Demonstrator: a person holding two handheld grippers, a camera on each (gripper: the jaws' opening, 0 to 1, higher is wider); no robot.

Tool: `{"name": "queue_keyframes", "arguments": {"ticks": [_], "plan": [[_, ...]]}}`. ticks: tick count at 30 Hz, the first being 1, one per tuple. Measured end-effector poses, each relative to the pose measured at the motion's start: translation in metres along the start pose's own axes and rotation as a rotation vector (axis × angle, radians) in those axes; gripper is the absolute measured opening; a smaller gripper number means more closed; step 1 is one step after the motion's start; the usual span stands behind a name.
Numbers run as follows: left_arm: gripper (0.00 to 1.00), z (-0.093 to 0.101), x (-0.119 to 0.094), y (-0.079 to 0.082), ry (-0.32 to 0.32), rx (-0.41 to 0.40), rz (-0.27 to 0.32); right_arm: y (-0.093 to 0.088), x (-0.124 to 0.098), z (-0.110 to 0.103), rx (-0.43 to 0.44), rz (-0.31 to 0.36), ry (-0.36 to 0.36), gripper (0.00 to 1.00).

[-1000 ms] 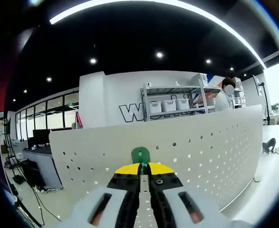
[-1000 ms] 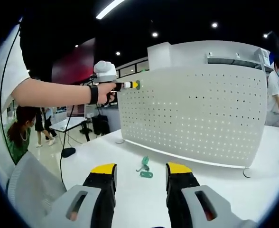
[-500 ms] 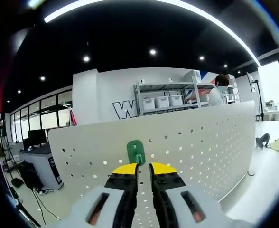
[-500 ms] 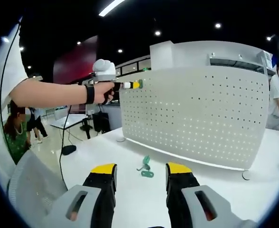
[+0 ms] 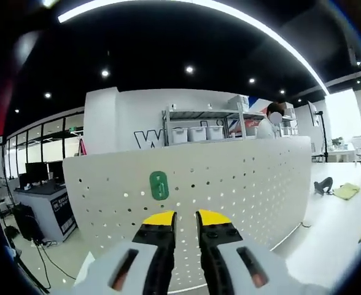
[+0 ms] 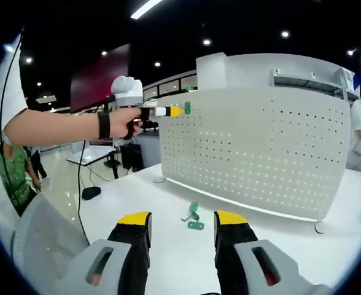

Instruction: Insert the hook assembly into the mounting plate slot until the hook locks in place.

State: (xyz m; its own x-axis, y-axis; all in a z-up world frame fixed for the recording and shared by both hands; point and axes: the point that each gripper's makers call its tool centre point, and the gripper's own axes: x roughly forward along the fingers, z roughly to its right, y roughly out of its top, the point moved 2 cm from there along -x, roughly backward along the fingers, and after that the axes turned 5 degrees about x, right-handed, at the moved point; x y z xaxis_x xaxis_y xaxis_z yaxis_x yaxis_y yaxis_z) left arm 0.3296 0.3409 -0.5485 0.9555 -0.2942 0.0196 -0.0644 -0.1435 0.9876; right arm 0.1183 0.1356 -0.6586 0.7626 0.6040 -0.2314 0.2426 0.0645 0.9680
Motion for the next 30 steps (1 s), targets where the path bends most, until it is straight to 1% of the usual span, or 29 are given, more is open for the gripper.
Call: {"name": "queue_keyframes", "arguments": {"ticks": [4, 6, 10, 14, 22, 24, 26, 30], "plan": [[0.15, 0.002, -0.009, -0.002, -0.021, -0.012, 0.001, 0.005, 0.002, -0.005, -0.008, 0.017, -0.008, 0.41], [0.17, 0.003, -0.013, -0.004, -0.031, -0.015, -0.001, 0.004, 0.004, -0.007, -0.007, 0.01, -0.011, 0.41], [0.19, 0.007, -0.02, -0.007, -0.06, -0.021, -0.002, 0.006, 0.008, -0.013, -0.008, 0.017, -0.01, 0.41], [0.2, 0.014, -0.029, -0.012, -0.098, -0.036, -0.008, 0.006, 0.01, -0.015, -0.018, 0.008, -0.012, 0.41], [0.22, 0.027, -0.047, -0.022, -0.153, -0.063, -0.012, 0.006, 0.015, -0.013, -0.027, -0.009, -0.024, 0.4], [0.23, 0.029, -0.052, -0.025, -0.163, -0.069, -0.019, 0.006, 0.017, -0.014, -0.031, -0.019, -0.024, 0.4], [0.23, 0.03, -0.057, -0.027, -0.179, -0.075, -0.023, 0.006, 0.018, -0.015, -0.032, -0.017, -0.021, 0.4], [0.24, 0.031, -0.068, -0.032, -0.192, -0.09, -0.028, 0.002, 0.022, -0.019, -0.038, -0.036, -0.015, 0.4]]}}
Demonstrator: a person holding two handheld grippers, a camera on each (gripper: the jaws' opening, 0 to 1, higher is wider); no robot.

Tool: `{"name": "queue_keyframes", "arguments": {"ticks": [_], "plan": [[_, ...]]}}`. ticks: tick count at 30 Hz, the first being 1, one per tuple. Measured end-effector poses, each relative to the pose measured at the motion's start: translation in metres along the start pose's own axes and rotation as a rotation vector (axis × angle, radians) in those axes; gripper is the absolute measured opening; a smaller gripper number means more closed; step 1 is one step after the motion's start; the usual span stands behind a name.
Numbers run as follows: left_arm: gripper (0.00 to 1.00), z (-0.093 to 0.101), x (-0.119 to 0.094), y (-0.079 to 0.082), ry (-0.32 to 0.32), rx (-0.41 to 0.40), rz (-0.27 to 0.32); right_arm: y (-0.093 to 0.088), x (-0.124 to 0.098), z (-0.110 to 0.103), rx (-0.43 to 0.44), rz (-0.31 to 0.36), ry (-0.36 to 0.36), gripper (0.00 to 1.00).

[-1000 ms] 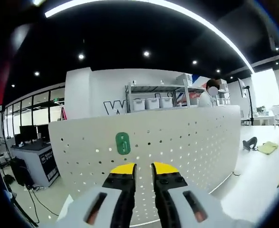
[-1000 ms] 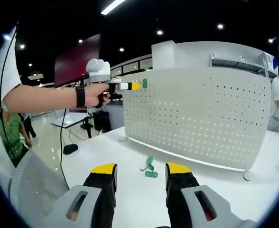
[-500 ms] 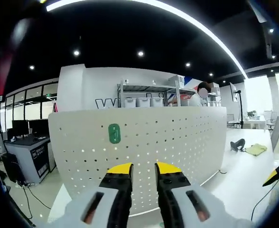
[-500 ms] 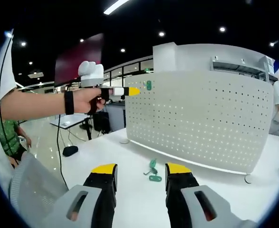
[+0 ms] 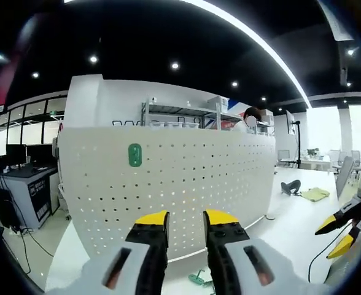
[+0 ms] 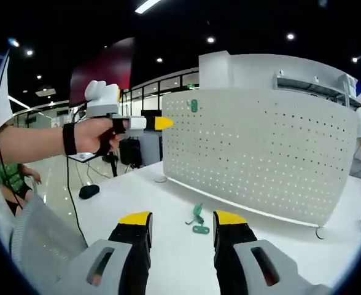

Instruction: Insert the hook assembly into the mounting plate slot until the hook locks in place.

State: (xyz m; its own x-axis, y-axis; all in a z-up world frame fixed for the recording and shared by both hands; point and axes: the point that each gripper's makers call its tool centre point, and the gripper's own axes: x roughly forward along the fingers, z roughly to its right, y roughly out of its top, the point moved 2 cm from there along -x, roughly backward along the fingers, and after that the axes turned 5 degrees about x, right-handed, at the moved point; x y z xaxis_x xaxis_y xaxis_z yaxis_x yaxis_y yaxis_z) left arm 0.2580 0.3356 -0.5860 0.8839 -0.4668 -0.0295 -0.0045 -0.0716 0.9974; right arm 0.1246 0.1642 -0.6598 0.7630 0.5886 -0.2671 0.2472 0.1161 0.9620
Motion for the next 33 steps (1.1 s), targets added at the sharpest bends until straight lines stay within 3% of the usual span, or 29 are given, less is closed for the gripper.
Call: {"name": "queue_keyframes", "arguments": {"ticks": [17, 33], "plan": [[0.3, 0.015, -0.046, -0.027, -0.103, -0.018, -0.023, -0.005, 0.023, -0.018, -0.017, -0.039, 0.028, 0.42], [0.45, 0.033, -0.084, -0.052, -0.192, -0.01, -0.053, -0.011, 0.042, -0.021, -0.012, -0.066, 0.013, 0.43]]}}
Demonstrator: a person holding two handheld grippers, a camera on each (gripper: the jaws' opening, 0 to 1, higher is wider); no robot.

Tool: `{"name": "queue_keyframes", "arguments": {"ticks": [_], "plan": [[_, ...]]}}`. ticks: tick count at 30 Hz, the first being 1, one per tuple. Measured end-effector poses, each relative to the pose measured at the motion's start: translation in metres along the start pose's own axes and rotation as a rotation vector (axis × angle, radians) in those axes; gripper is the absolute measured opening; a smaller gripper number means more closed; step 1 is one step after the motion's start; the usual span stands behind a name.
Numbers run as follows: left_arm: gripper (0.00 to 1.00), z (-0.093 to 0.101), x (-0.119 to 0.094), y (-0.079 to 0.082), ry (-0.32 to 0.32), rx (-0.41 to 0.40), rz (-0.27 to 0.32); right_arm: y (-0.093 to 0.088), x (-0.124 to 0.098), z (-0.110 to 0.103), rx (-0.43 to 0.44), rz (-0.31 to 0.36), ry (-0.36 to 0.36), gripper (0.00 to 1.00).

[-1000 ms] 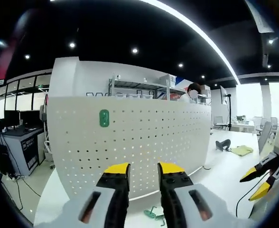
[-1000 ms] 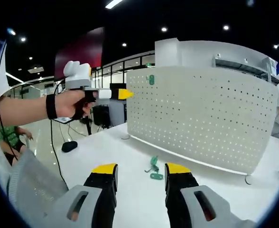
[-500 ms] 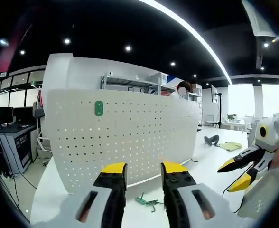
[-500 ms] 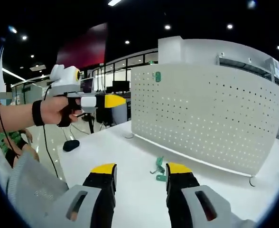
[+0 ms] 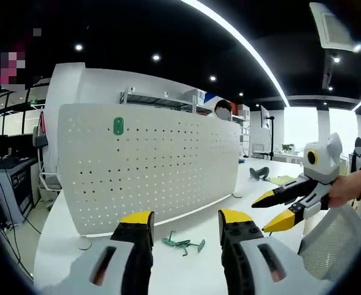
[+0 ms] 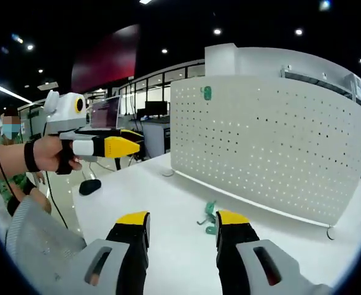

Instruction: Insert the hook assembly into the mounting plate slot until the hook locks in place.

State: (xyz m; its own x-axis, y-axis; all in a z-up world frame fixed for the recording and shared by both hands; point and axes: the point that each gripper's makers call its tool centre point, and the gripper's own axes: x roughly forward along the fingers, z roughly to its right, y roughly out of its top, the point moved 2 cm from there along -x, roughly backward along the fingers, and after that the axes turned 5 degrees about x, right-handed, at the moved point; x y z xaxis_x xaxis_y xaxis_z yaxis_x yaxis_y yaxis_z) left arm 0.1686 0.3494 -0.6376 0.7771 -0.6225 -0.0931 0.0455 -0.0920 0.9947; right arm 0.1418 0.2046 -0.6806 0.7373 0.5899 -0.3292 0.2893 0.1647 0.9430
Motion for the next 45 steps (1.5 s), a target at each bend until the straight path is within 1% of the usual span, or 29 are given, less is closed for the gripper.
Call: {"name": "queue_keyframes", "arguments": {"ticks": [4, 7, 13, 15, 17, 19, 23, 26, 30, 32, 35, 37, 39, 45], "plan": [[0.48, 0.003, -0.007, -0.005, -0.014, -0.018, -0.002, 0.0, 0.005, 0.003, 0.031, 0.008, -0.004, 0.44], [0.49, 0.006, -0.01, -0.008, -0.025, -0.037, -0.008, 0.0, 0.009, 0.003, 0.021, 0.002, -0.01, 0.45], [0.54, 0.011, -0.016, -0.009, -0.041, -0.04, -0.002, -0.002, 0.02, 0.007, 0.015, -0.01, -0.015, 0.45], [0.55, 0.012, -0.018, -0.01, -0.05, -0.035, -0.008, -0.005, 0.023, 0.009, -0.009, -0.032, -0.02, 0.46], [0.58, 0.013, -0.019, -0.01, -0.059, -0.03, -0.012, -0.007, 0.027, 0.009, -0.007, -0.037, -0.015, 0.46], [0.61, 0.013, -0.021, -0.008, -0.057, -0.074, 0.011, -0.011, 0.03, 0.011, -0.01, -0.047, -0.02, 0.47], [0.66, 0.012, -0.023, -0.007, -0.058, -0.06, 0.015, -0.019, 0.035, 0.015, -0.007, -0.07, -0.026, 0.48], [0.72, 0.011, -0.024, -0.007, -0.042, -0.063, 0.014, -0.023, 0.038, 0.018, -0.005, -0.084, -0.03, 0.49], [0.75, 0.011, -0.026, -0.006, -0.042, -0.067, 0.01, -0.028, 0.044, 0.022, -0.002, -0.099, -0.038, 0.5], [0.79, 0.013, -0.027, -0.006, -0.047, -0.064, 0.011, -0.031, 0.047, 0.025, -0.004, -0.108, -0.046, 0.5], [0.81, 0.013, -0.028, -0.008, -0.04, -0.065, 0.002, -0.034, 0.052, 0.03, 0.002, -0.12, -0.062, 0.5], [0.82, 0.013, -0.029, -0.009, -0.038, -0.068, -0.001, -0.038, 0.056, 0.036, 0.009, -0.131, -0.09, 0.5], [0.83, 0.013, -0.029, -0.011, -0.034, -0.066, -0.005, -0.041, 0.059, 0.039, 0.024, -0.14, -0.093, 0.5], [0.85, 0.012, -0.029, -0.015, -0.029, -0.073, -0.011, -0.045, 0.069, 0.044, 0.031, -0.156, -0.098, 0.5]]}}
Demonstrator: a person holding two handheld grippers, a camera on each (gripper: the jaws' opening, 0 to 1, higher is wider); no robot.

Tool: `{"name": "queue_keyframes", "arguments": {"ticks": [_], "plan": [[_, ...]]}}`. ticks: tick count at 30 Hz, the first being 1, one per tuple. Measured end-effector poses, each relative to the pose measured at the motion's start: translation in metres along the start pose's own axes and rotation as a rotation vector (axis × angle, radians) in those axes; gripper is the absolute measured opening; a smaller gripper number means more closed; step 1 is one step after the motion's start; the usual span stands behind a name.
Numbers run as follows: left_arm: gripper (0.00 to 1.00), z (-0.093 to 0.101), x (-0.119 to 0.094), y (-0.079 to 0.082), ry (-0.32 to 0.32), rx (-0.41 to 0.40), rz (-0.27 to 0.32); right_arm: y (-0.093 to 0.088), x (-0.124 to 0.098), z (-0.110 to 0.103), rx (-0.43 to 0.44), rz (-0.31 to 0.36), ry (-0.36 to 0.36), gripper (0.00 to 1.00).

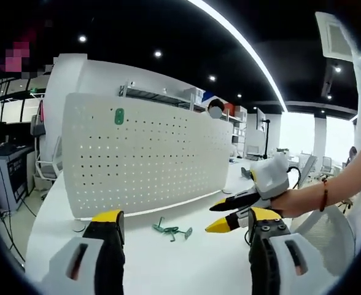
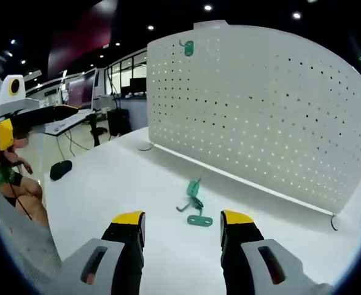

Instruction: Insert the hook assembly into the mounting plate slot until the hook locks in place.

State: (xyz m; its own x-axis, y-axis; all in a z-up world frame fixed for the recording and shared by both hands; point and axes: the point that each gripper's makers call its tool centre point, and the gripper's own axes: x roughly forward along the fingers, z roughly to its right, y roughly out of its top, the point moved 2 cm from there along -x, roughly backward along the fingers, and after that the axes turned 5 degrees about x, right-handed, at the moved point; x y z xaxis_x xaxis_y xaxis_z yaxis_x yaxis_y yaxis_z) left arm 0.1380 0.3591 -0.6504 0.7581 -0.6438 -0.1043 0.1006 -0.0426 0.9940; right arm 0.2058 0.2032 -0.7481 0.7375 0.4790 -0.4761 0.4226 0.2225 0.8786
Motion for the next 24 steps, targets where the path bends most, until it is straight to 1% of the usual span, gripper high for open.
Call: {"name": "queue_keyframes", "arguments": {"ticks": [3, 15, 17, 24], "plan": [[0.85, 0.001, 0.001, -0.003, -0.003, 0.0, -0.008, -0.004, 0.004, 0.005, 0.004, -0.014, -0.02, 0.5], [0.85, 0.005, -0.001, -0.007, -0.001, -0.009, -0.008, -0.018, 0.03, 0.008, 0.024, -0.07, -0.029, 0.49], [0.85, 0.004, -0.001, -0.01, 0.002, -0.011, -0.016, -0.019, 0.033, 0.01, 0.039, -0.079, -0.034, 0.49], [0.84, -0.004, -0.004, -0.014, 0.021, -0.02, -0.019, -0.021, 0.046, 0.014, 0.051, -0.091, -0.044, 0.49]]}}
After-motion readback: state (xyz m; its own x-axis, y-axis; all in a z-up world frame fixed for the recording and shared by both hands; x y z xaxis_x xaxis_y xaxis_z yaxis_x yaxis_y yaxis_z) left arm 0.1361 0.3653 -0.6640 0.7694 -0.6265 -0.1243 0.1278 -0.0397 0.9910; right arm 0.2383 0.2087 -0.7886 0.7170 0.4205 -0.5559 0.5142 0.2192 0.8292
